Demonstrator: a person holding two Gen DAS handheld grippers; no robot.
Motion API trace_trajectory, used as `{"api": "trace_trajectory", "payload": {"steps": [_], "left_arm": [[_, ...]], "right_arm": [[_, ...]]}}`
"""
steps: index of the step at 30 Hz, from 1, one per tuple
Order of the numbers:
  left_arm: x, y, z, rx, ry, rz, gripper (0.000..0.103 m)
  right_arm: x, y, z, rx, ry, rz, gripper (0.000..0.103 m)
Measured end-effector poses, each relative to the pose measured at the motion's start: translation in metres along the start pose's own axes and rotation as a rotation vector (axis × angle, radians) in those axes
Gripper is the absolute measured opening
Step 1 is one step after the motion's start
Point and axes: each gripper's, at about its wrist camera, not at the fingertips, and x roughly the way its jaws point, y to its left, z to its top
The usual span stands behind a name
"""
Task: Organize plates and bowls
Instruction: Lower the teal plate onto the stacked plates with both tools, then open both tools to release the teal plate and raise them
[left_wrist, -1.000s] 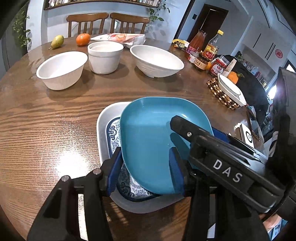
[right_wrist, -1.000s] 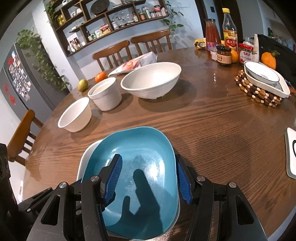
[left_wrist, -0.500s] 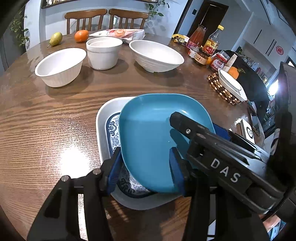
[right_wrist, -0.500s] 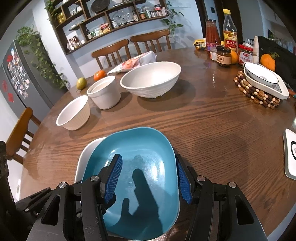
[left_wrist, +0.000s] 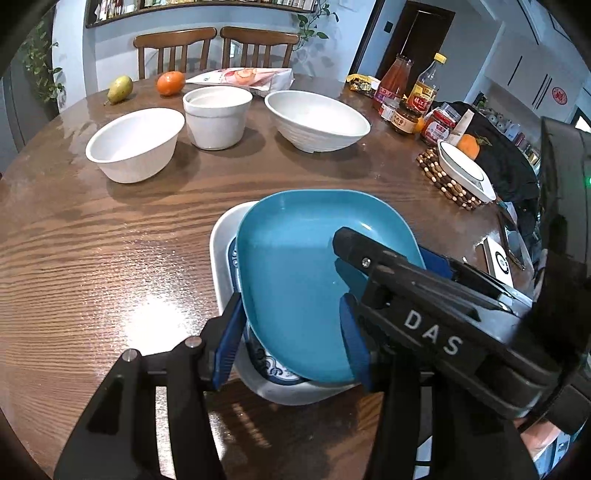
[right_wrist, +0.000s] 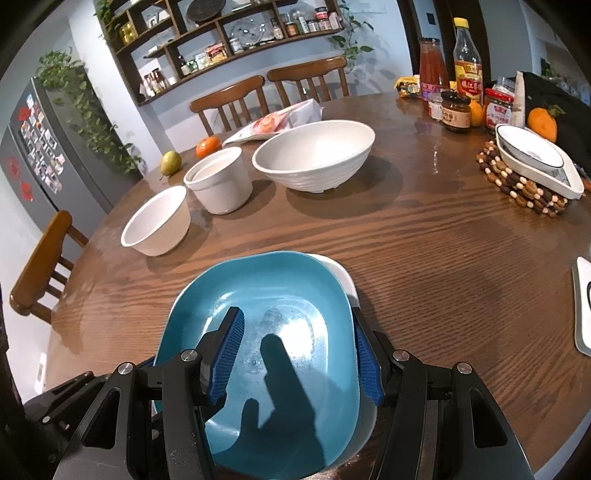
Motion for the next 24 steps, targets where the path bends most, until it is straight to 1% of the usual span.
{"api": "trace_trajectory", "payload": {"steps": [3, 8, 11, 16, 18, 21, 24], "left_arm": [[0.001, 0.001, -0.001, -0.001, 0.015, -0.017, 0.054], [0.002, 0.000, -0.003, 0.003, 0.024, -0.018, 0.055], [0.003, 0.000, -0.003, 0.001, 0.034, -0.022, 0.061], [0.000, -0.005, -0.003, 0.010, 0.034, -0.031, 0.071], [-0.003, -0.006, -0.003, 0.014, 0.026, -0.031, 0.078], [-0.008, -0.006, -0.002, 0.017, 0.009, -0.023, 0.080], [-0.014, -0.003, 0.004, 0.018, 0.002, -0.021, 0.080]], "right_arm": [[0.001, 0.002, -0.001, -0.006, 0.001, -0.010, 0.060], [0.001, 0.001, -0.002, -0.001, 0.010, -0.010, 0.060], [0.001, 0.002, -0.002, -0.003, 0.017, 0.004, 0.060], [-0.001, 0.004, 0.000, -0.009, 0.019, -0.009, 0.060], [-0.001, 0.002, 0.001, -0.008, 0.021, -0.015, 0.060], [-0.004, -0.001, 0.004, -0.002, 0.021, -0.017, 0.060], [-0.012, -0.003, 0.009, 0.000, 0.002, -0.016, 0.060]]}}
